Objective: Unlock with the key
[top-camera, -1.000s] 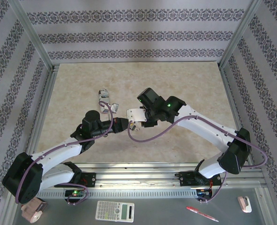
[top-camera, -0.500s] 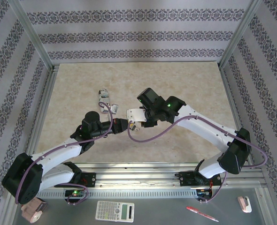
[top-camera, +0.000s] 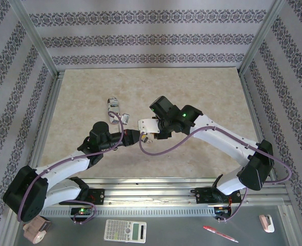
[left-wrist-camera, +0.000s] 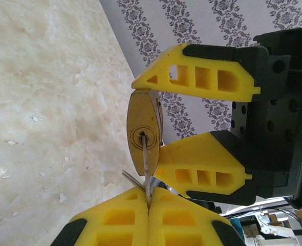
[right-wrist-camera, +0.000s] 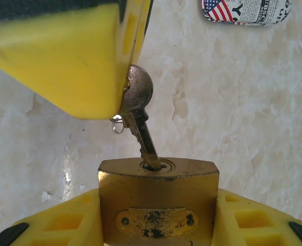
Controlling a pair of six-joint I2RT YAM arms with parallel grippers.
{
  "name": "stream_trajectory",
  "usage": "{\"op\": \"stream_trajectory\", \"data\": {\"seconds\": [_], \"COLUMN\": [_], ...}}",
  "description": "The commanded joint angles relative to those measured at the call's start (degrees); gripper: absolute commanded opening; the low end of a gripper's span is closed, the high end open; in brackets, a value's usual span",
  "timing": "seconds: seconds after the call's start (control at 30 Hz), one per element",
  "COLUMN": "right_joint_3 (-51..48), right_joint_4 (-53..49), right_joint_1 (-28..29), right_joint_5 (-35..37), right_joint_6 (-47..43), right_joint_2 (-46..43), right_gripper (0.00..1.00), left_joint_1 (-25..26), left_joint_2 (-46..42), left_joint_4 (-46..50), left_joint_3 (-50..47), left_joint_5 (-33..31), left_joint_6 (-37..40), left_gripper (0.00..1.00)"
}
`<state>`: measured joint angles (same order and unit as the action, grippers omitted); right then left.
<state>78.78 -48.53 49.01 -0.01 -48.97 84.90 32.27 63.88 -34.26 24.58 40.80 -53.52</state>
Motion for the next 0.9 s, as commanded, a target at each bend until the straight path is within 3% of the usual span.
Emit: {"op": "stream_trajectory", "data": {"seconds": [0.0, 0.37, 0.87], "right_joint_3": [-0.7, -4.4, 0.4], "right_joint_4": [1.8, 3.9, 4.2], "right_joint_1": [0.9, 1.9, 2.6], "right_joint_5": [-3.6, -6.7, -5.3], "right_joint_6": [-0.2, -5.5, 4.8], "right_joint_2": [-2.0, -5.9, -1.4], "right_gripper": [0.0, 0.0, 0.0], "left_joint_1": [0.9, 0.8, 4.2], "left_joint_2": [0.6, 4.0, 3.2], "left_joint_4": [-4.1, 1.9, -5.6], "left_joint_3": [0.5, 4.9, 1.6], "left_joint_5": [3.4, 9.7, -1.2], "left_joint_6": [0.1, 4.6, 0.5], "left_gripper": [0.0, 0.0, 0.0]}}
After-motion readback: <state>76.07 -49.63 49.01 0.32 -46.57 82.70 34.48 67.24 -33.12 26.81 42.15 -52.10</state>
